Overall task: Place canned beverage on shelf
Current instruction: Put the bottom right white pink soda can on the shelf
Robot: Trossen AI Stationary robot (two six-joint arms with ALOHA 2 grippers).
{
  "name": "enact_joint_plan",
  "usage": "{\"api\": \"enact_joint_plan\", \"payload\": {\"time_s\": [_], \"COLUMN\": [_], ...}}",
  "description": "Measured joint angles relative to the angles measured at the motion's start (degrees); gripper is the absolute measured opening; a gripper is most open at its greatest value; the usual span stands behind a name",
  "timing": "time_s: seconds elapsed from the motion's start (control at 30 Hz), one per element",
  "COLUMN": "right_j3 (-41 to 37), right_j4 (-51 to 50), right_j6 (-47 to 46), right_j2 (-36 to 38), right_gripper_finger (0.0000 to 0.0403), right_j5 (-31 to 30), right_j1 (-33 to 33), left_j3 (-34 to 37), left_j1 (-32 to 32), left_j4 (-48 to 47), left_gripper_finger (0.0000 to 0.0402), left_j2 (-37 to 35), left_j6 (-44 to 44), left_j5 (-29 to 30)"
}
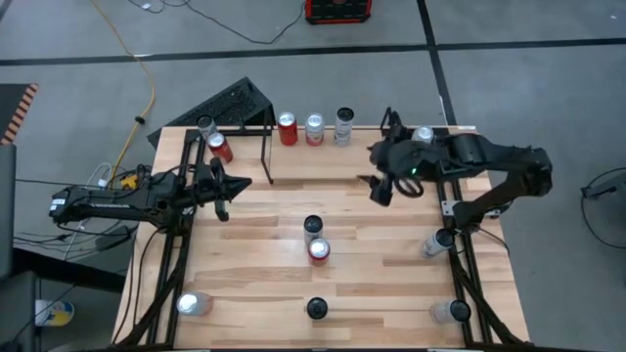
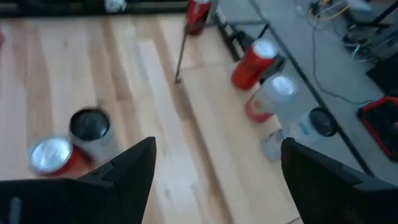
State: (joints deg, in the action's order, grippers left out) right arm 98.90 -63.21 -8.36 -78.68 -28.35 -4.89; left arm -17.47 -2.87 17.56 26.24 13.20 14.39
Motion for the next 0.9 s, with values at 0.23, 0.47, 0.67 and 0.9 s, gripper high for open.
{"api": "enact_joint_plan", "payload": {"time_s": [0.23, 0.47, 0.67, 0.9], "right_j3": [0.05, 0.05, 0.03, 0.03], "right_j4": [6.22, 8.94, 8.95, 8.58], "right_j6": [0.41, -2.91, -6.5, -5.1], "right_j2": [1.93, 1.43, 1.52, 1.45], "right_gripper_finger": [0.0314, 0.0314, 0.0314, 0.0314], "right_j5": [-0.03, 0.01, -0.1, -0.13], "right_j1": [4.81, 5.19, 4.04, 3.31], "left_j3": [0.0, 0.0, 0.0, -0.45], "left_j1": [0.0, 0.0, 0.0, 0.0], "left_j4": [-1.18, -1.96, -1.2, 0.07], "left_gripper_finger": [0.0, 0.0, 0.0, 0.0], "left_j2": [0.0, 0.02, -0.04, -1.88], "left_j6": [-0.01, 0.1, 0.12, 0.12], "left_j5": [-3.35, -9.33, -14.3, -11.69]}}
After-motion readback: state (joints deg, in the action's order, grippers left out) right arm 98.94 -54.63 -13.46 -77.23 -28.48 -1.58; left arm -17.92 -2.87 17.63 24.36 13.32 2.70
